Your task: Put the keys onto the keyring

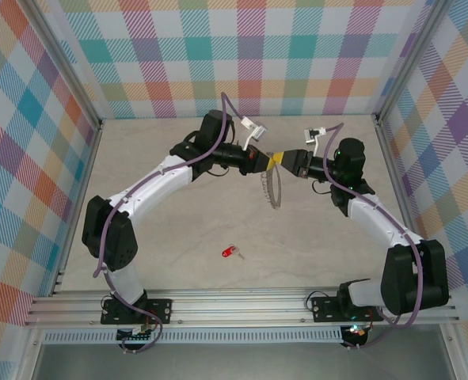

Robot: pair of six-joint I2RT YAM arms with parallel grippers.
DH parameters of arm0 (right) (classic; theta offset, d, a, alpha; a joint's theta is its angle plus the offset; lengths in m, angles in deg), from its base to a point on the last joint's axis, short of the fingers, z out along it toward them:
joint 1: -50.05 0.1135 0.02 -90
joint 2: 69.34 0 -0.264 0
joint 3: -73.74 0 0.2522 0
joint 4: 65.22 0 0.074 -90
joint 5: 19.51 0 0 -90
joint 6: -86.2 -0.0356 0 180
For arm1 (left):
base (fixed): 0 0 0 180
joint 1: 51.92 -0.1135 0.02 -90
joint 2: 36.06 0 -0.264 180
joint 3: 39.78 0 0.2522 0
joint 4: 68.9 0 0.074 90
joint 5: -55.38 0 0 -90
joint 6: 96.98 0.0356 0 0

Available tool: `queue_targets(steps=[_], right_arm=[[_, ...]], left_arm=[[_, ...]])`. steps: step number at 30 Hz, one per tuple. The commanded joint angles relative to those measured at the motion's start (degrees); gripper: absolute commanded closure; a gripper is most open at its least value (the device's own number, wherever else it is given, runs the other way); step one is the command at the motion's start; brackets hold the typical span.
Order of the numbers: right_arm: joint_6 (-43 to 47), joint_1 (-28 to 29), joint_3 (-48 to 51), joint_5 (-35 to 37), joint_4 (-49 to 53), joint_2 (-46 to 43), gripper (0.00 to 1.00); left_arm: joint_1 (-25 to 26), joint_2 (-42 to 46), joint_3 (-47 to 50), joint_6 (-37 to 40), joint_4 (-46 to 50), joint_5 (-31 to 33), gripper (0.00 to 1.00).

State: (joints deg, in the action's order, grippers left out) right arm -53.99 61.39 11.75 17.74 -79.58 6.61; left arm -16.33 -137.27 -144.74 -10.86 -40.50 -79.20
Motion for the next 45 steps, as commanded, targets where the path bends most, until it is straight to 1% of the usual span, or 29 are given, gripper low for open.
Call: queue_targets(steps=[1,6,9,10,15,16,18,20,21,22,25,27,33,36,38,41,45], right_arm=[[0.51,0.70,-1.41,-2.03,-1.81,-0.07,0.74],[1.40,0.70,-0.49,-2.25,-0.82,-0.71,0.84],[1.68,0.71,-0.07,-2.59,-0.86,-0.88,0.94],[1.72,0.64,-0.02,-2.62,-0.83,-0.89,0.99],[2.33,0.62,-0.18,-2.16,-0.72,-0.82,1.00],[2.58,0.62,-0.28,-1.61,-0.23,-0.79,1.00],[3.91,0.58,-0.67,-0.15,1.57,-0.80,1.00],[5.21,0.37,-0.98,0.88,2.85,-0.88,1.00],[5.62,0.21,-1.15,1.13,3.05,-0.80,1.00],[6.00,0.01,-1.45,0.95,3.27,-0.64,1.00],[7.41,-0.08,-2.60,0.23,3.73,-0.50,1.00],[8.51,-0.08,-3.41,-0.36,3.73,-0.53,1.00],[16.60,-0.08,-7.03,-2.12,8.33,-2.47,1.00],[20.78,-0.01,-8.00,-1.92,9.67,-4.41,1.00],[22.88,0.00,-8.44,-0.77,10.41,-5.74,1.00],[22.82,0.00,-8.99,-0.02,9.30,-6.23,1.00],[20.16,0.00,-8.95,0.35,5.91,-6.16,1.00]], left_arm=[[0.51,2.60,-1.87,-0.36,-2.77,-2.00,1.00],[0.48,2.61,-2.07,-0.43,-2.73,-1.99,1.00],[0.53,2.42,-2.30,-0.60,-2.77,-2.27,1.00],[0.53,2.28,-2.39,-0.69,-2.77,-2.33,1.00],[0.62,2.23,-2.58,-1.12,-2.72,-1.46,1.00],[0.62,2.33,-2.45,-1.37,-2.65,-0.24,0.95],[0.62,3.09,-1.72,-1.80,-3.10,2.56,0.78],[0.53,4.63,-0.44,-2.40,-3.38,7.96,0.62],[0.53,5.53,0.42,-2.71,-3.80,10.01,0.57],[0.45,6.79,1.61,-3.50,-4.50,13.72,0.50],[-0.06,10.71,5.73,-5.73,-8.14,19.02,0.40],[-0.27,12.68,7.60,-7.15,-9.91,20.97,0.33],[-0.44,13.92,6.83,-9.84,-8.39,21.20,0.20],[-0.53,13.37,4.54,-10.88,-5.30,21.25,0.19],[-0.66,13.23,3.42,-10.51,-4.04,20.09,0.20],[-0.98,13.55,3.55,-9.68,-4.24,17.68,0.25],[-1.24,13.58,4.70,-9.34,-6.63,12.47,0.36]])
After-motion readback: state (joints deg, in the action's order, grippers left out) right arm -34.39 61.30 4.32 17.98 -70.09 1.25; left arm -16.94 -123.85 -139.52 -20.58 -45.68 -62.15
